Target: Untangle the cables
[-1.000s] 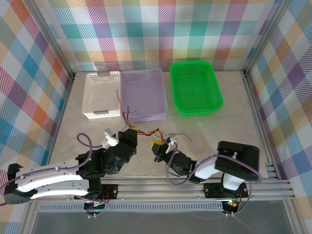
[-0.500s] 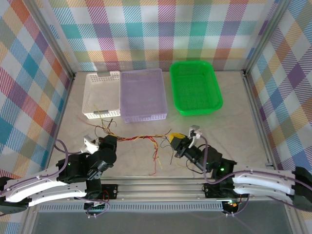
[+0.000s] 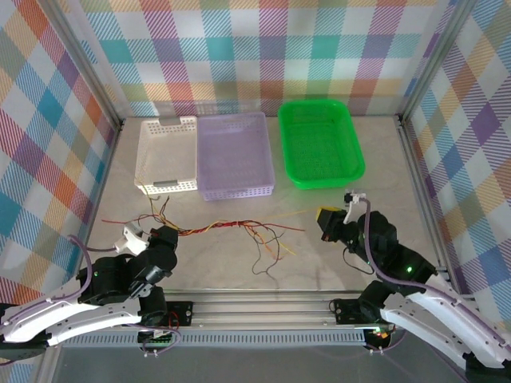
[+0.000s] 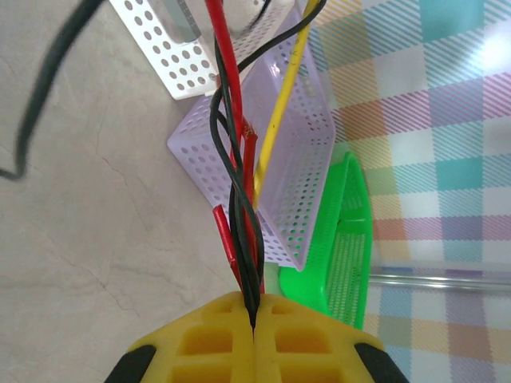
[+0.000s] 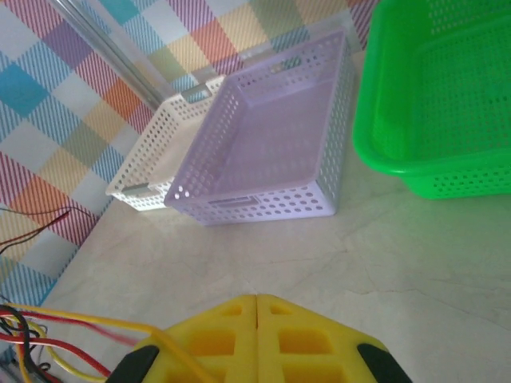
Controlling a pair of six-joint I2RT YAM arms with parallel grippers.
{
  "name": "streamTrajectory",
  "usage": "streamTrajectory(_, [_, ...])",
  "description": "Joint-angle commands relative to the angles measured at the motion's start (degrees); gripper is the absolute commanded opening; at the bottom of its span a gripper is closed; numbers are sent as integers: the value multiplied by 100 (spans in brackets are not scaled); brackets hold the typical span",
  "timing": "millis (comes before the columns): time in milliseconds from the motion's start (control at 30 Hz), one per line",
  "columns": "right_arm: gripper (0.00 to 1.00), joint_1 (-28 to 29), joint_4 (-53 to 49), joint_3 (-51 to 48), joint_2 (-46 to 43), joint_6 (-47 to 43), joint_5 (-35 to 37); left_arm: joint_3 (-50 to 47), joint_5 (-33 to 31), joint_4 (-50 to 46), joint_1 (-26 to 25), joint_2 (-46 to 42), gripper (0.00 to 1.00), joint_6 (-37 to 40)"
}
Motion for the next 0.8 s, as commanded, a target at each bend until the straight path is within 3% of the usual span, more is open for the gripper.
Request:
streamTrajectory(0, [0, -751, -1065, 633, 244, -30, -14, -53, -787, -1256, 204, -46, 0, 396])
streamTrajectory(200, [0, -2257, -1534, 1128, 420, -260, -1048, -128, -958, -1788, 214, -202, 0, 256])
streamTrajectory(467, [0, -4655, -1582, 1284, 904, -353, -3251, -445, -1088, -2300, 214, -670, 0, -61])
streamTrajectory(767, [0, -5065, -1676, 1492, 1125, -351, -3073, -449, -1146, -2664, 213, -213, 0, -34])
